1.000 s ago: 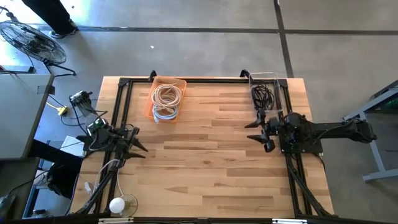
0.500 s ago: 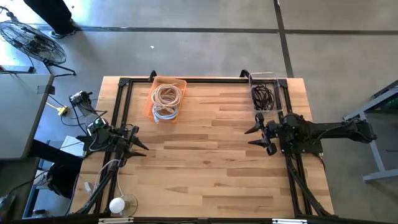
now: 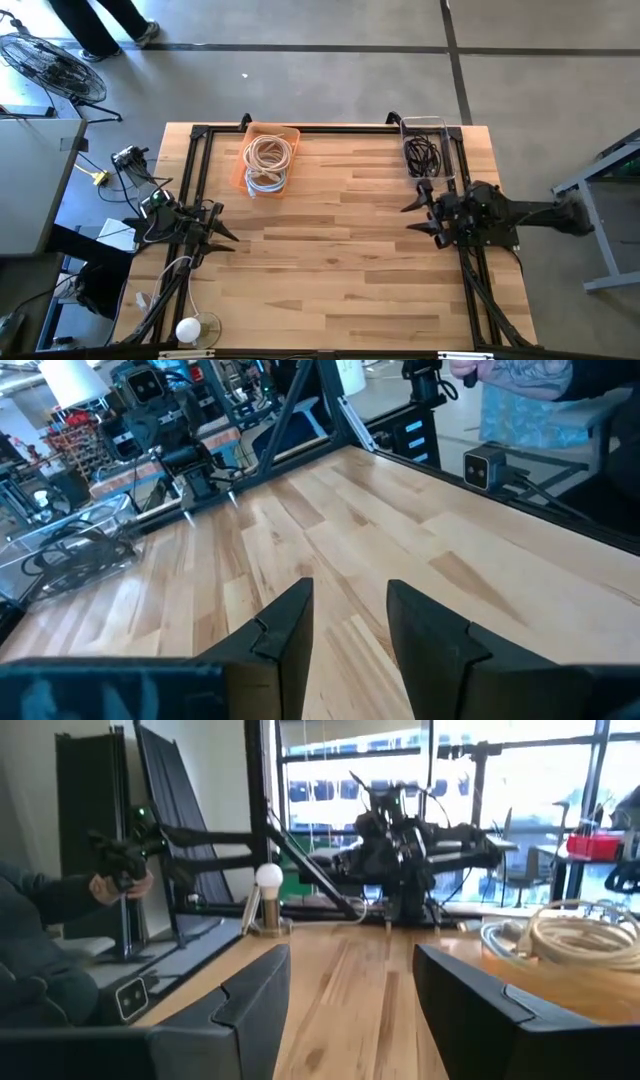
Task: Pick & Place USB Port
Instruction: Return to Home Position
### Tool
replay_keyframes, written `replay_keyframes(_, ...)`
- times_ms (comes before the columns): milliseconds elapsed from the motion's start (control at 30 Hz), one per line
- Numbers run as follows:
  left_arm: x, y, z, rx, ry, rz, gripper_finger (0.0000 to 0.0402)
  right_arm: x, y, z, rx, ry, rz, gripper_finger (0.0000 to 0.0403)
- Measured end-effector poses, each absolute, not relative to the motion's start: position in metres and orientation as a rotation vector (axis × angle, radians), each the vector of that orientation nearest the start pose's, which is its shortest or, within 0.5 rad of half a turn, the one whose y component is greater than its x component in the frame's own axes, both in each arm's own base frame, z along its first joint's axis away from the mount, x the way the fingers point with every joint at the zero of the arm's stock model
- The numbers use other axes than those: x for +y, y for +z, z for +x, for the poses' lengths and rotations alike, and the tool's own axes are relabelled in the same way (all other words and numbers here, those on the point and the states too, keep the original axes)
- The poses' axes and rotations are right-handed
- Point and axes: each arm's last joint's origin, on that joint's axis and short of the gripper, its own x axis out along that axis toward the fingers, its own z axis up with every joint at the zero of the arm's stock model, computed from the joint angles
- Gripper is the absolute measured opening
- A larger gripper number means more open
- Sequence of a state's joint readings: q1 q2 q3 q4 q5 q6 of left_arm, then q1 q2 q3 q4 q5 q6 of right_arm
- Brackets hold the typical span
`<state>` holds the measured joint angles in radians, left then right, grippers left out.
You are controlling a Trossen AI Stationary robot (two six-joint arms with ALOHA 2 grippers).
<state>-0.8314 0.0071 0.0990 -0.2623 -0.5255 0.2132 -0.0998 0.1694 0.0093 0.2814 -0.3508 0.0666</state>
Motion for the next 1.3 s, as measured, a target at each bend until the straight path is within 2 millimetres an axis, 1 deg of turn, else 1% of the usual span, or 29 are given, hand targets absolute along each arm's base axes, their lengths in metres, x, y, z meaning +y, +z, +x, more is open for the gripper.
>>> replay_keyframes(233,-0.0535,0.1718,0.0687,0.101,-0.311,0.321,0.0127,0.0005,0.1816,0.0947,-0.155,0.255,0.03,0.0204)
replay_keyframes(367,-0.0526,0.1718,0.0689,0.101,-0.281,0.337,0.0127,-0.0001,0.1785,0.0957,-0.123,0.236,0.035,0.0204)
replay_keyframes(467,-0.0512,0.1717,0.0693,0.104,-0.234,0.36,0.0127,-0.0017,0.1754,0.0961,-0.094,0.18,0.032,0.0204)
replay_keyframes(800,-0.0476,0.1721,0.0699,0.11,-0.108,0.387,0.0127,-0.0034,0.1771,0.0962,-0.114,0.116,0.021,0.0204)
replay_keyframes(1133,-0.0476,0.1721,0.0699,0.109,-0.108,0.395,0.0127,-0.0036,0.1774,0.0962,-0.117,0.11,0.021,0.0204)
replay_keyframes(1300,-0.0471,0.1735,0.0712,0.097,-0.115,0.388,0.0127,-0.0052,0.1777,0.0962,-0.121,0.055,0.017,0.0204)
